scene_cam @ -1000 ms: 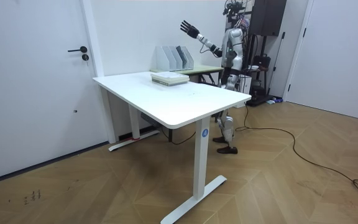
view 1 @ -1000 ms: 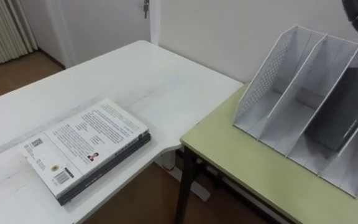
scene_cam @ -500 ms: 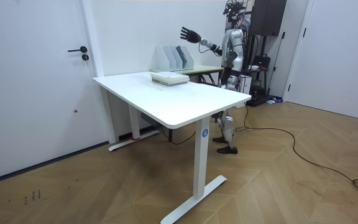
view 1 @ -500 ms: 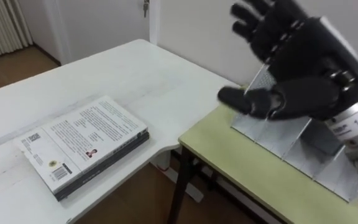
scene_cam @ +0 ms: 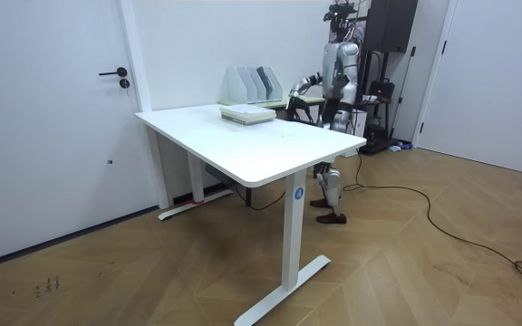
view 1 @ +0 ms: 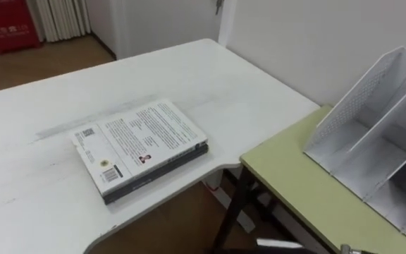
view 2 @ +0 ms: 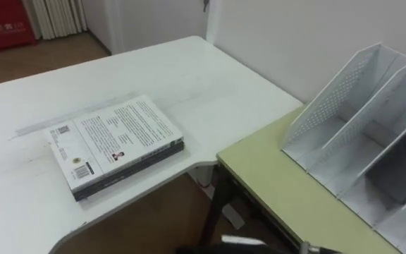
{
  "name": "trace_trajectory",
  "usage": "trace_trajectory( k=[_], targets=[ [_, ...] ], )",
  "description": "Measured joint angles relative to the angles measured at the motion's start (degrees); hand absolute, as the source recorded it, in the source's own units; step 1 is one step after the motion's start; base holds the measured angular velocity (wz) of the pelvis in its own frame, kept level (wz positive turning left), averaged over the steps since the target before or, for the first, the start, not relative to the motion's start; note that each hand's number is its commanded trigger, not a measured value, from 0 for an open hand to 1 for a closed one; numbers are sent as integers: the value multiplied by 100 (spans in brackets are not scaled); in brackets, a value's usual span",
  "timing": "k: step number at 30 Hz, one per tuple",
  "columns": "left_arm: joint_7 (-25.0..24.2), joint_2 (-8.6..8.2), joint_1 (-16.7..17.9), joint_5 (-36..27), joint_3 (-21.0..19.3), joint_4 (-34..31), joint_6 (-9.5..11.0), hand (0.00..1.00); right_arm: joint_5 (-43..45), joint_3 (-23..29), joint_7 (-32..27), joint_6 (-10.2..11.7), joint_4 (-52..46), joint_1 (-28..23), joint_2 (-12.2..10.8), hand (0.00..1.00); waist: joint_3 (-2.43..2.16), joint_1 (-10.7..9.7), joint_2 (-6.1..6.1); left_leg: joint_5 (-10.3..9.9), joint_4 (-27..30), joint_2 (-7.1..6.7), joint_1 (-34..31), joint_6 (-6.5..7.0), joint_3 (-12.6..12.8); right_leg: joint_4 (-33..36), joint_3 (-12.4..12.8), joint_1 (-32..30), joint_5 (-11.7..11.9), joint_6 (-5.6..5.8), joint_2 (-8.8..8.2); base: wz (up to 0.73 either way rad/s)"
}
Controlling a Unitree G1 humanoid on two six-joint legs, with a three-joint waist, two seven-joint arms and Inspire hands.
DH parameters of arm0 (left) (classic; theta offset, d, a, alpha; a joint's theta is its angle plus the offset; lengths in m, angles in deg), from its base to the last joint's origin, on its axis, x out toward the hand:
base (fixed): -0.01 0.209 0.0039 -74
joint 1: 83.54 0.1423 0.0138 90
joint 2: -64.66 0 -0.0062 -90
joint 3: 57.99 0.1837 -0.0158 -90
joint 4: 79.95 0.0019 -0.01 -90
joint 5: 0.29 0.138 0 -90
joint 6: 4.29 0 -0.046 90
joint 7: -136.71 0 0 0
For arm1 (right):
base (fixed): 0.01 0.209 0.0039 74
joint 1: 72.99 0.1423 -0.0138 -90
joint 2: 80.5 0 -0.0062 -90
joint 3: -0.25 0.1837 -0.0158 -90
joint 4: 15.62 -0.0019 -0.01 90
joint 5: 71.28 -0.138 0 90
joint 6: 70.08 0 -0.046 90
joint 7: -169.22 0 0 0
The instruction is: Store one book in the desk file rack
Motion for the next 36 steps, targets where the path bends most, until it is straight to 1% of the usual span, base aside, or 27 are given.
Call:
trace_trajectory(
  k=[1, 2, 3, 4, 5, 6, 7, 8, 9, 10, 11, 12, 13, 14, 15, 16, 17, 18, 19, 20, 22, 23, 25, 27, 29, 32, 36],
  targets=[
    [41, -6, 6, -3, -5, 4, -1, 0, 194, 22, -24, 3, 196, -46, -64, 0, -1, 6, 11, 0, 0, 2, 0, 0, 11, -3, 1, -1, 0, 0, 1, -6],
    [88, -23, 54, 0, -13, 19, -6, 0, 502, 43, -124, 16, 662, -144, -159, 0, -13, 4, 35, 0, 1, 2, 1, 0, 4, -12, -3, -1, 0, 0, 0, -4],
    [98, -35, 56, -7, -14, 20, -5, 0, 623, 50, -183, 23, 931, -184, -196, 0, -23, 4, 53, 0, 1, 0, 1, 0, -8, -17, -3, 1, 0, 0, -2, 0],
    [115, -76, 39, -18, -16, 14, -4, 0, 852, 52, -357, 14, 1433, -274, -251, 0, -46, 6, 92, 0, 1, -9, 1, 0, -15, -31, -10, 12, 0, 0, -12, 0],
    [174, -130, 35, -10, -51, 11, 5, 0, 981, 245, -515, 4, 1832, -302, -316, 0, -59, 8, 117, 1, 1, -30, -5, 2, -11, -83, -9, 12, -2, 4, -27, -8],
    [213, -165, 59, -13, -104, 16, 0, 0, 1031, 324, -638, 37, 1992, -292, -327, 0, -57, 8, 134, 2, 1, -36, -6, 4, -12, -95, -9, 13, -2, 4, -29, -10],
    [271, -186, 86, -13, -128, 22, -1, 0, 1123, 411, -924, 121, 2419, -300, -399, 0, -54, -23, 146, 3, 6, -36, 7, 6, -19, -89, -4, 44, -2, 4, -31, 4],
    [344, -191, 98, -10, -122, 15, 5, 0, 1129, 544, -1186, 143, 2844, -310, -512, 0, -53, -48, 155, 3, 8, -36, 36, 6, -18, -101, -22, 98, -4, 6, -32, 8],
    [423, -220, 142, 16, -141, 13, 29, 0, 1104, 763, -1461, 225, 3196, -304, -581, 0, -50, -61, 162, 3, 7, -36, 69, 6, -11, -100, -24, 134, -5, 7, -31, 10],
    [457, -243, 152, 37, -196, 27, 31, 0, 1104, 864, -1603, 271, 3356, -314, -627, 0, -42, -66, 173, 3, 7, -36, 88, 6, -8, -102, -31, 159, -5, 7, -31, 7],
    [495, -286, 161, 86, -320, 39, 37, 0, 1113, 1047, -1889, 333, 3708, -345, -778, 0, -46, -83, 170, 2, 21, -36, 101, 6, 2, -110, -49, 192, -7, 9, -33, 10],
    [515, -313, 162, 97, -363, 36, 49, 0, 1130, 1125, -2022, 360, 3891, -349, -861, 0, -47, -78, 171, 1, 22, -36, 100, 6, 7, -110, -49, 196, -7, 10, -33, 11],
    [547, -382, 210, 150, -479, 39, 90, 0, 1192, 1304, -2228, 397, 4214, -343, -1018, 0, -40, -70, 191, 0, 17, -38, 101, 6, 4, -109, -55, 201, -9, 11, -35, 3],
    [557, -429, 252, 187, -574, 45, 119, 0, 1229, 1459, -2454, 472, 4445, -349, -1080, 0, -40, -86, 220, 0, 4, -45, 102, 7, -13, -101, -28, 202, -8, 11, -33, 4],
    [567, -442, 274, 209, -601, 53, 135, 0, 1290, 1503, -2750, 563, 4691, -372, -1147, 0, -40, -108, 242, 0, 7, -49, 112, 8, -30, -100, -20, 221, -9, 12, -31, 3],
    [576, -455, 295, 226, -637, 57, 149, 0, 1314, 1528, -2898, 583, 4832, -374, -1200, 0, -36, -119, 249, 0, 9, -53, 124, 8, -35, -103, -24, 237, -10, 14, -30, 6],
    [600, -499, 314, 239, -694, 57, 175, 0, 1435, 1528, -3177, 605, 5107, -384, -1302, 0, -16, -123, 290, 0, 6, -64, 181, 8, -52, -104, -19, 289, -16, 17, -29, 4],
    [607, -565, 352, 238, -695, 54, 201, 0, 1510, 1527, -3446, 625, 5342, -411, -1388, 0, -26, -143, 352, -1, 4, -62, 205, 10, -56, -99, -16, 309, -35, 27, -35, 0],
    [613, -594, 363, 238, -695, 47, 212, 0, 1523, 1527, -3584, 627, 5425, -428, -1430, 0, -25, -162, 383, -2, 3, -63, 207, 10, -57, -92, -16, 307, -39, 31, -40, 0],
    [653, -639, 387, 235, -688, 46, 220, 0, 1538, 1527, -3852, 626, 5594, -438, -1516, 0, -4, -215, 418, 2, 0, -68, 205, 16, -59, -90, -16, 299, -40, 33, -47, 0],
    [701, -687, 416, 244, -688, 46, 216, 0, 1531, 1537, -4178, 623, 5755, -486, -1639, 0, -17, -293, 486, 3, 3, -72, 207, 18, -57, -85, -22, 294, -44, 38, -55, 0],
    [714, -712, 471, 259, -693, 46, 216, 0, 1518, 1559, -4338, 627, 5918, -480, -1702, 0, -11, -394, 540, 7, 2, -76, 207, 23, -51, -76, -21, 287, -58, 42, -58, 0],
    [716, -729, 493, 373, -727, 44, 217, 0, 1503, 1579, -4501, 618, 6129, -490, -1779, 0, -13, -480, 569, 10, 2, -78, 208, 24, -32, -57, -21, 271, -89, 41, -63, 0],
    [715, -731, 534, 435, -801, 36, 226, 0, 1481, 1583, -4576, 596, 6260, -539, -1835, 0, -24, -550, 546, 10, 1, -78, 209, 23, -22, -55, -20, 271, -116, 35, -63, -2],
    [715, -731, 601, 434, -826, 3, 250, 0, 1445, 1636, -4684, 509, 6366, -602, -1867, 0, -35, -595, 519, 10, -2, -79, 213, 23, -3, -65, -10, 273, -128, 36, -67, -5],
    [715, -720, 635, 434, -852, -3, 251, 0, 1385, 1826, -4796, 478, 6494, -595, -1886, 0, -36, -690, 495, 10, -14, -87, 221, 23, 9, -73, -7, 279, -136, 47, -74, 0],
    [715, -704, 659, 435, -855, -14, 252, 0, 1249, 1921, -4964, 429, 6522, -578, -1909, 0, -31, -714, 466, 9, -35, -93, 317, 23, 35, -82, 8, 359, -155, 54, -81, -2]
  ],
)
